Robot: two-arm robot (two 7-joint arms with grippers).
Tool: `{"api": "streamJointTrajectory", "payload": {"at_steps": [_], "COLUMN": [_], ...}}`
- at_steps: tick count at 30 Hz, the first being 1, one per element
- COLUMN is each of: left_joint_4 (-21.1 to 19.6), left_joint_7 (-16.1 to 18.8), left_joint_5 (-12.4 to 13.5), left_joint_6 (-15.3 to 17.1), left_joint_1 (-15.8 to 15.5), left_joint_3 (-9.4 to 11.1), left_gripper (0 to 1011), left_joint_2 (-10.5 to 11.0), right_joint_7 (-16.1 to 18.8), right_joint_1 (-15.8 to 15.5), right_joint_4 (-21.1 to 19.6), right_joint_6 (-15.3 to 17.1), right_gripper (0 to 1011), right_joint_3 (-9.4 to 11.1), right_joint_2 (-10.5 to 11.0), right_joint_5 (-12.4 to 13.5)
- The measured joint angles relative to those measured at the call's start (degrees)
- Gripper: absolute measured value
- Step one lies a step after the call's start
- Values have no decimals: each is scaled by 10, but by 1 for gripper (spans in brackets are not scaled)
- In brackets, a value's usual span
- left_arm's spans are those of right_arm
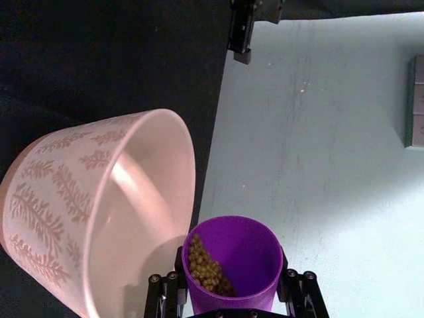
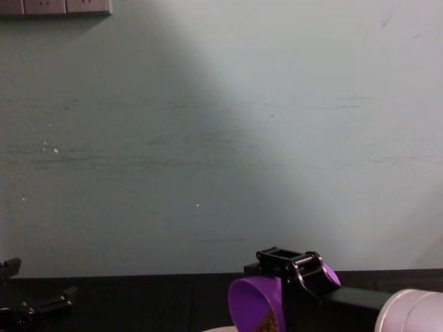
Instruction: Pick up the cup and pour the mung beans from the cup into the bowl.
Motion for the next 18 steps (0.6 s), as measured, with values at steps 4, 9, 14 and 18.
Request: {"api": "streamJointTrajectory", "payload": {"at_steps": [4,9,14,18], "left_joint_4": [0,0,0,0], "left_joint_7": [0,0,0,0], "left_joint_5": [0,0,0,0], "left_joint_6": [0,0,0,0], "left_joint_1": [0,0,0,0], "left_joint_3": [0,0,0,0], "left_gripper": [1000,1000,1000,1000], "left_joint_2": [0,0,0,0], "right_joint_7": [2,5,7,8], "right_joint_1": [2,3,5,6], "right_joint_4": [3,4,4,5], "right_joint_6": [2,5,6,6], "right_gripper": [735,734,735,735], "right_joint_3": [-4,-7,-9,-11], "right_joint_2": [-1,-2,-2,-2], "right_joint_5": [-11,-19,-26,-30]}}
